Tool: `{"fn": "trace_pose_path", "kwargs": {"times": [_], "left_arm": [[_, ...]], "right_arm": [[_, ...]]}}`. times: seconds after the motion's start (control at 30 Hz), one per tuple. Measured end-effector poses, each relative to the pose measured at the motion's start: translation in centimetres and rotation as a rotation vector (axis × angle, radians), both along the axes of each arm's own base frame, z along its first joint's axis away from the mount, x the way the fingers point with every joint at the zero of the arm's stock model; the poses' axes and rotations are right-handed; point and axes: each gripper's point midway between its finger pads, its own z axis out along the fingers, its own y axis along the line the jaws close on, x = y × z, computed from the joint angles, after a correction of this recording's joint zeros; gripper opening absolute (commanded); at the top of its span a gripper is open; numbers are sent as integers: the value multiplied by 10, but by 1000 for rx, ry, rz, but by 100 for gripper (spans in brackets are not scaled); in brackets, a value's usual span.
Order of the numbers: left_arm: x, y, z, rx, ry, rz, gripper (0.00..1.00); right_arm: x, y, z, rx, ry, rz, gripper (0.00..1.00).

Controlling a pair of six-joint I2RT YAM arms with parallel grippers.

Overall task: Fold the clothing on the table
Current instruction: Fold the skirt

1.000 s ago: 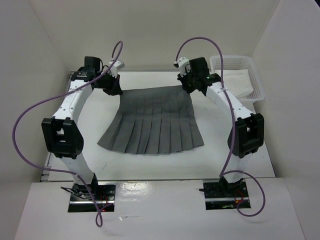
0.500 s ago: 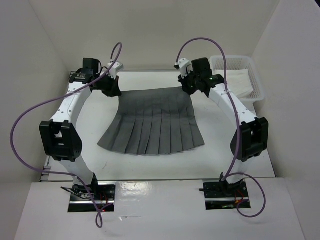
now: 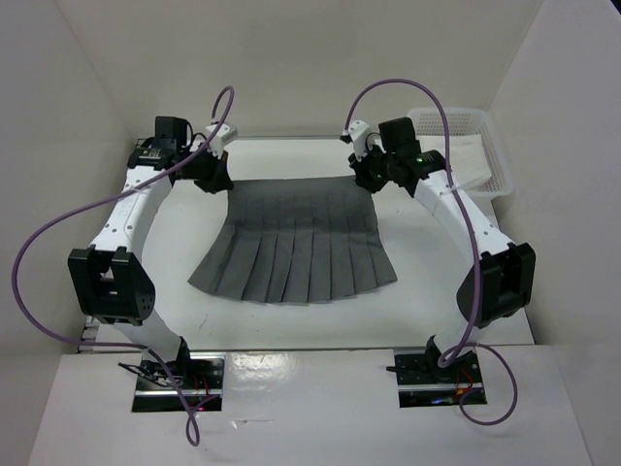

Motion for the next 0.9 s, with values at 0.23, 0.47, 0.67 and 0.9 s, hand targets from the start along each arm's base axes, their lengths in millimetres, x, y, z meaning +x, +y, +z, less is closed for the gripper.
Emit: {"fn": "trace_pose_path", "kwargs": {"times": [0.23, 0.47, 0.67, 0.9], "left_arm": [[-19, 0, -1, -1, 15, -6, 0], [-41, 1, -6, 4, 23, -12, 0], [-60, 2, -16, 14, 42, -21, 0], [-88, 11, -24, 50, 69, -18, 0]], "right_arm": [[-15, -1, -10, -1, 33, 28, 0], [-31, 1, -1, 16, 32, 69, 0], [-52, 6, -5, 5, 71, 133, 0], [-104, 22, -27, -51, 196, 290, 0]]}}
